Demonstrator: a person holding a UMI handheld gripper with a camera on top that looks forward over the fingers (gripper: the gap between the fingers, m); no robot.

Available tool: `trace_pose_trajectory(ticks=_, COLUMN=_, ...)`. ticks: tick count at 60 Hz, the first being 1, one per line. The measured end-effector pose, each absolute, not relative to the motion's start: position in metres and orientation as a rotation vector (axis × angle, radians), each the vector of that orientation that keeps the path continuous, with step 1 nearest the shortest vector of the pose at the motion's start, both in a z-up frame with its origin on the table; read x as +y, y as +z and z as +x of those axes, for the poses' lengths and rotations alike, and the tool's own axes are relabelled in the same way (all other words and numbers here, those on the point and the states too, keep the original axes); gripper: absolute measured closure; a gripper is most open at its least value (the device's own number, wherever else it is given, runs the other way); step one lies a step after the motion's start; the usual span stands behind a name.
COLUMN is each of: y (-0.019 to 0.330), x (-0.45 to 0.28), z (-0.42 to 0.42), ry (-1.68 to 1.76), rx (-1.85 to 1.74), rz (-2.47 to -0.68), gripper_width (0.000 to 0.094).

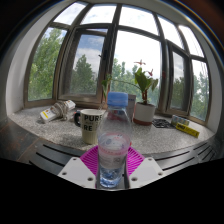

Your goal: Pour water

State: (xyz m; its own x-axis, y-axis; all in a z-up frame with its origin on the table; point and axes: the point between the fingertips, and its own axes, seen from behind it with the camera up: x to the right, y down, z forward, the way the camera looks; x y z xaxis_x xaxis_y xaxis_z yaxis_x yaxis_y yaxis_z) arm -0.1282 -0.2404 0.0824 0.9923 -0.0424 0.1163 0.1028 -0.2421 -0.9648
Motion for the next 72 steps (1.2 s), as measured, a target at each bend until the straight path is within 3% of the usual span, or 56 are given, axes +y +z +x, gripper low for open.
trace_pose_trajectory(ticks=14, y=0.135, x=-0.230, z=-0.026, ry=-0.388, rx=-0.022, rz=-1.766, gripper_width=0.0613)
trace_pose_trajectory(ticks=25, y=0.235, x=-0.182, z=0.044, ry=-0.854, rx=-0.238, rz=-1.593, gripper_width=0.0616)
trace_pose_trajectory(ticks=33, y=0.318, x=-0.135, z=0.033, ry=-1.198, rx=-0.532, rz=-1.348, gripper_width=0.0617)
trace_pose_trajectory(ticks=39, y=0.350, x=-0.099, z=-0.002, ry=-1.422, rx=-0.771, rz=-1.148, gripper_width=0.0616)
trace_pose_trajectory(ticks=49, y=0.336, x=-0.052, z=-0.069, ry=-1.651, rx=-1.185, rz=-0.840, gripper_width=0.0616)
trace_pose_trajectory(ticks=59, y=0.283, x=-0.027, z=-0.115, ry=-1.768, rx=-1.518, rz=-0.534, gripper_width=0.0615)
trace_pose_trajectory(ticks=66, y=0.265, x=-0.024, z=-0.138, ry=-1.768, rx=-1.599, rz=-0.431, gripper_width=0.0615)
trace_pose_trajectory(ticks=72, y=0.259, x=-0.023, z=-0.141, ry=-1.744, rx=-1.598, rz=-0.456, gripper_width=0.0614)
